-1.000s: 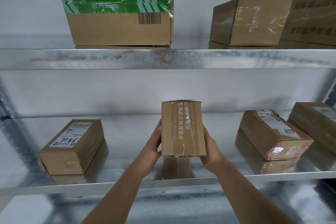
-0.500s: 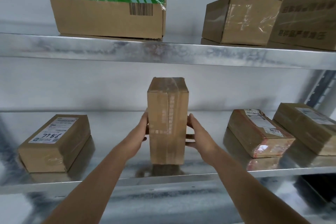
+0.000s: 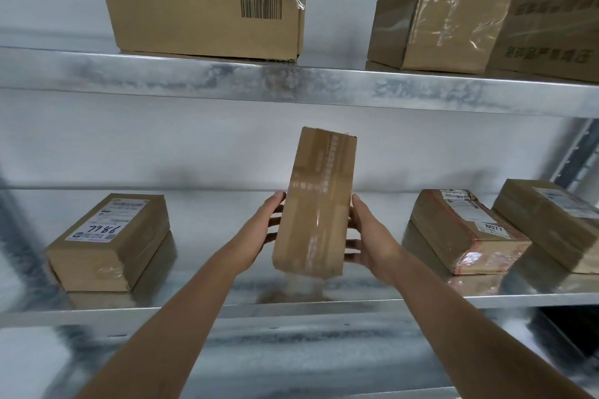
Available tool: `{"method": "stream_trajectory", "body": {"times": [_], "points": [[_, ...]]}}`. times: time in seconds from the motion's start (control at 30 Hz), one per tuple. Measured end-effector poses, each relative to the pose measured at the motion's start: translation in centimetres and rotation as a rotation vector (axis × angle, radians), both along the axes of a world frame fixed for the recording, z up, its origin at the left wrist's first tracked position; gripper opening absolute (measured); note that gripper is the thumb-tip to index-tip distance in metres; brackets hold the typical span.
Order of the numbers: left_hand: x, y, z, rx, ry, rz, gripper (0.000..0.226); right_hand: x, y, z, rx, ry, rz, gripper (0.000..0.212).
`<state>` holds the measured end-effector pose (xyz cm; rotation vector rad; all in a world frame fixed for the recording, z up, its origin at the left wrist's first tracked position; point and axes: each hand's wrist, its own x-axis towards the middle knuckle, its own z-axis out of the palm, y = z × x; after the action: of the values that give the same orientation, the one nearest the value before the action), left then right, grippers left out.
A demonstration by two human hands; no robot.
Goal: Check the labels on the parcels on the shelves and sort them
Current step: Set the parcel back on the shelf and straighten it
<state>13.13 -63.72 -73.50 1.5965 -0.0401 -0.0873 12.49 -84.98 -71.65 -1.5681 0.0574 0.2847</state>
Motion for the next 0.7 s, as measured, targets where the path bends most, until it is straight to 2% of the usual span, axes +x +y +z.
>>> {"method": "stream_trajectory", "body": {"times": [0.1,0.2,0.43,0.7], "points": [[-0.3,0.1,0.8,0.043,-0.024,0.003,0.042,0.2,0.1,0.1,-0.009,-0.038,-0.026,0.049],[-0.3,0.0,1.3,0.096,0.007,0.048,0.055,0.2,0.5,0.3,-0.026,-0.069,-0.028,0.041],[-1.1,-0.5,1.7,0.022,0.022,0.084,0.045,0.4,1.8,0.7,-0.039,-0.073,-0.01,0.044],[-1.4,0.0,2.3,0.02,0.017,0.09,0.049,0.5,2.4,1.0,-0.047,-0.081,0.014,0.042]]}}
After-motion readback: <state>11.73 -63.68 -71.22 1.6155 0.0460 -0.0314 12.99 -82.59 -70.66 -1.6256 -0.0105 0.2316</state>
